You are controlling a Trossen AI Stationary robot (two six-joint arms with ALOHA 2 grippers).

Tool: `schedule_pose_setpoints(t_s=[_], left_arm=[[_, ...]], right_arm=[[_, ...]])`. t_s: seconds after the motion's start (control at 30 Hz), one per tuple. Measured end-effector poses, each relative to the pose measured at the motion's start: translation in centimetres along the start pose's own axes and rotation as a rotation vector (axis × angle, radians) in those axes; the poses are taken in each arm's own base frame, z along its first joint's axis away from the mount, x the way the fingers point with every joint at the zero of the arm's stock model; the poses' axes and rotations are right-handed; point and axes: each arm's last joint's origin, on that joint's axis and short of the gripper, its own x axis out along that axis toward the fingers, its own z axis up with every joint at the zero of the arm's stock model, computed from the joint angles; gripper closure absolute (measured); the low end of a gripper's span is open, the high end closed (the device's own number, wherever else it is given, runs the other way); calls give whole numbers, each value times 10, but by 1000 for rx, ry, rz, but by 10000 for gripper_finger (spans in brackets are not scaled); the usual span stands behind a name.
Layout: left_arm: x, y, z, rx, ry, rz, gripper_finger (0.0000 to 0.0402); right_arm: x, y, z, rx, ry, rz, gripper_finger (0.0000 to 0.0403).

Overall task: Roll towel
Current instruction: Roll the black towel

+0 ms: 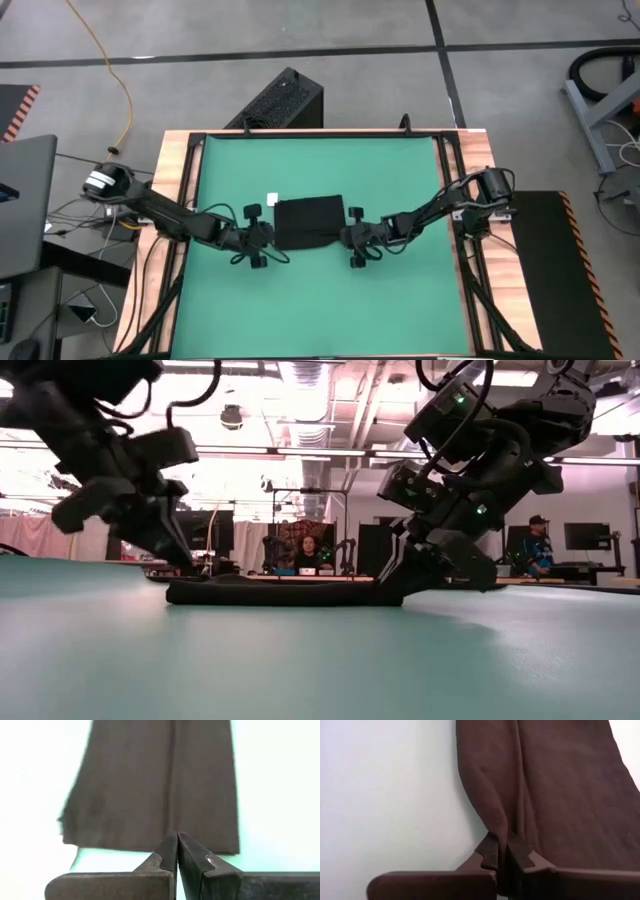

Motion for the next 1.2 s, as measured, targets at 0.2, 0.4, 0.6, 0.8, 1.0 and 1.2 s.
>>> schedule_pose_setpoints(t_s=[0.2,0.4,0.6,0.8,1.0,1.2], left_arm=[[-11,-10,-4,111,17,-99,383],[-7,-26,1,427,-87,-88,322],[13,-25,-10,478,5,-100,246],[24,-24,-13,491,34,-18,193],[25,-22,-18,436,85,-40,185],[27,-22,-21,347,120,-68,253]], right_arm=[[0,0,0,5,-14,5,381],[1,-3,0,13,-14,11,380],[1,-3,0,6,-15,15,380],[1,-3,0,-7,-15,18,380],[1,-3,0,-5,-15,19,380],[1,-3,0,20,-15,20,380]])
